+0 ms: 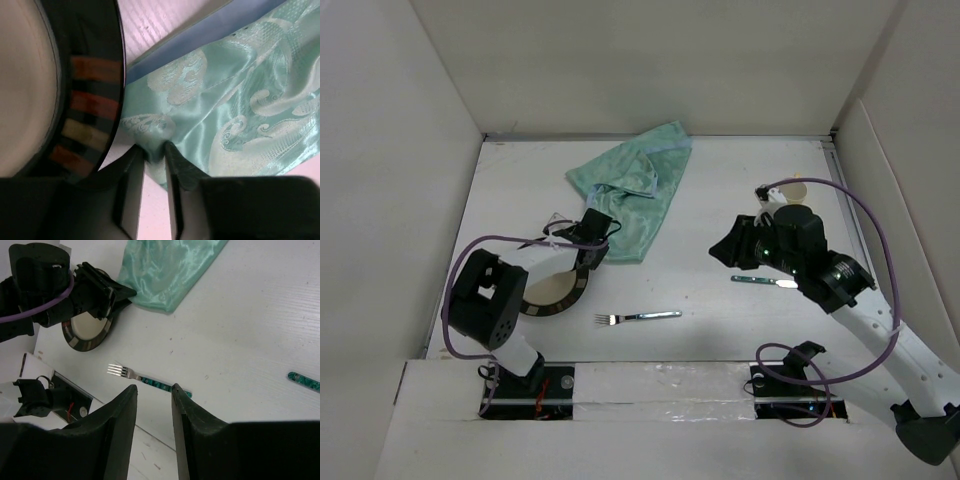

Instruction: Set the dinner table for one person

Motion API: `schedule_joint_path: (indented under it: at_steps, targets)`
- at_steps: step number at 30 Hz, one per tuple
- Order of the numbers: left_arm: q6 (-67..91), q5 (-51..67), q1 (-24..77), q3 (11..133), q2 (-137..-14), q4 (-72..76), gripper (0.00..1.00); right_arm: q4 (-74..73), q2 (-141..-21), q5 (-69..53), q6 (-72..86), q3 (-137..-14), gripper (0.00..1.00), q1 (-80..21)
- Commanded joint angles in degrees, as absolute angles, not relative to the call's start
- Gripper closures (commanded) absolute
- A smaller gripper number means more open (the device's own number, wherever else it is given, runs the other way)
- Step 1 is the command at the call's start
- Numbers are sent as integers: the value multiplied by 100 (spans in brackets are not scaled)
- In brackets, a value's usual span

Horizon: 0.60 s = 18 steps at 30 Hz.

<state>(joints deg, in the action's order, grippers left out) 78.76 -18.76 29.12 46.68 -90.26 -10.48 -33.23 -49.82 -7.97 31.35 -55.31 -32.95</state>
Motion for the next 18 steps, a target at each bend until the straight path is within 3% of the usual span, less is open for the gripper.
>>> schedule_joint_path:
  at_steps: [1,3,6,11,18]
  targets:
    - [7946,-2486,2892,5061,-9096,-1371,82,-3296,-4869,-879,3155,-5485,59,-3261]
    - [7831,-2601,2892,5202,-9219,-1502,84,-3287,-4869,-879,3155,-5484,56,-3261]
    - [7613,-2689,2892,5379,-9264,-1529,100,-3261,-4869,-888,3147,-5484,52,-3261]
    - [6787,-3058,3093,6107,-8930,-1397,100,-3138,-4965,-888,3190,-5388,39,-3261]
    - [5565,-3094,3576,7618,-8499,-1117,100,-2813,-5334,-791,3366,-5273,30,-3261]
